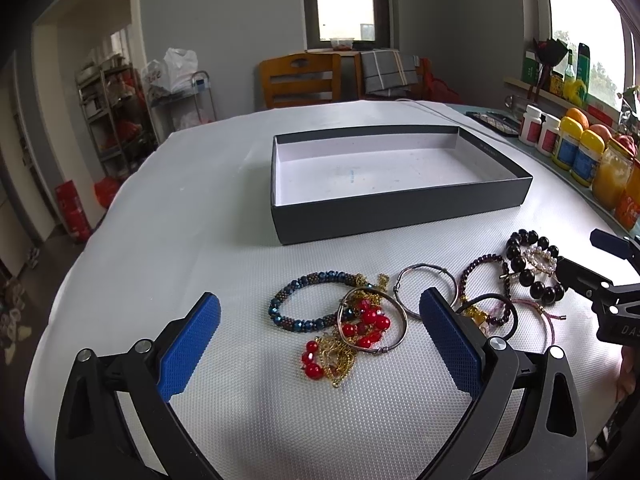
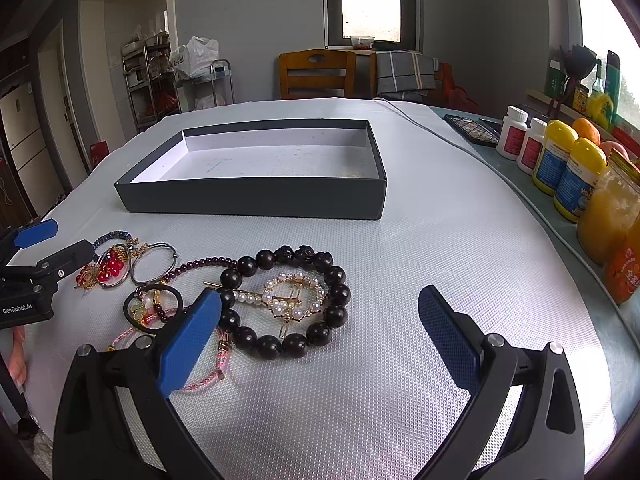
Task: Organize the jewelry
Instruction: 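Lower the right gripper onto the black bead bracelet and close it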
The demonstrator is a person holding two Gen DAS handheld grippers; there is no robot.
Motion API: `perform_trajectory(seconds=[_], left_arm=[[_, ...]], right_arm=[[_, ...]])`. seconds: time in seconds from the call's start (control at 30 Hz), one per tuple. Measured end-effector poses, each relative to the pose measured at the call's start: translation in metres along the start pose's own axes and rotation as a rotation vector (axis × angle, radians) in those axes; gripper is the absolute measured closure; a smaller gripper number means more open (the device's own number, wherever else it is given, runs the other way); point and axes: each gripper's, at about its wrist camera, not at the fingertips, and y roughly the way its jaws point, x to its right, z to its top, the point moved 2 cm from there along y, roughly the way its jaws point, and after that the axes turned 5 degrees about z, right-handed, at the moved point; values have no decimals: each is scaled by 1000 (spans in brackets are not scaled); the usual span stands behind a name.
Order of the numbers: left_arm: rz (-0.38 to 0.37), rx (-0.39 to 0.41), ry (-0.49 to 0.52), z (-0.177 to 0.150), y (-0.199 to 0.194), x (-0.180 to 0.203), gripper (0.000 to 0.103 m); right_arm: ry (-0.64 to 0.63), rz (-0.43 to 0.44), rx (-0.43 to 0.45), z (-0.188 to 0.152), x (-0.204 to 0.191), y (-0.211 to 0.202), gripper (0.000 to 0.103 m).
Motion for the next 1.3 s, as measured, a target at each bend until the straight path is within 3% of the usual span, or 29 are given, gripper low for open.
perform_trajectory(seconds=[0.63, 0.8, 1.0, 1.1, 1.17, 1.2, 1.27, 1.3], left_arm=[[2, 2, -11, -1, 0, -6, 2], [4, 28, 35, 4, -7, -6, 2], [-103, 52, -3, 26, -18, -22, 2], [-124, 43, 3, 36, -15, -23, 2], [-118, 47, 18, 39, -13, -24, 2], [-112, 53, 28, 41, -12, -24, 2], [-107, 58, 42, 43, -10, -22, 2], [-111, 55, 43, 43, -9, -22, 2]], right_arm=[[7, -10, 26, -1, 1, -2, 6], [39, 37, 1, 0, 10, -3, 6], [22, 29, 22, 12, 29, -19, 7], [-15, 24, -6, 15, 32, -19, 24], [-37, 31, -30, 16, 31, -14, 45], [-50, 31, -51, 17, 31, -10, 50], [-44, 74, -102, 19, 32, 0, 67], [-45, 100, -120, 20, 31, 5, 70]])
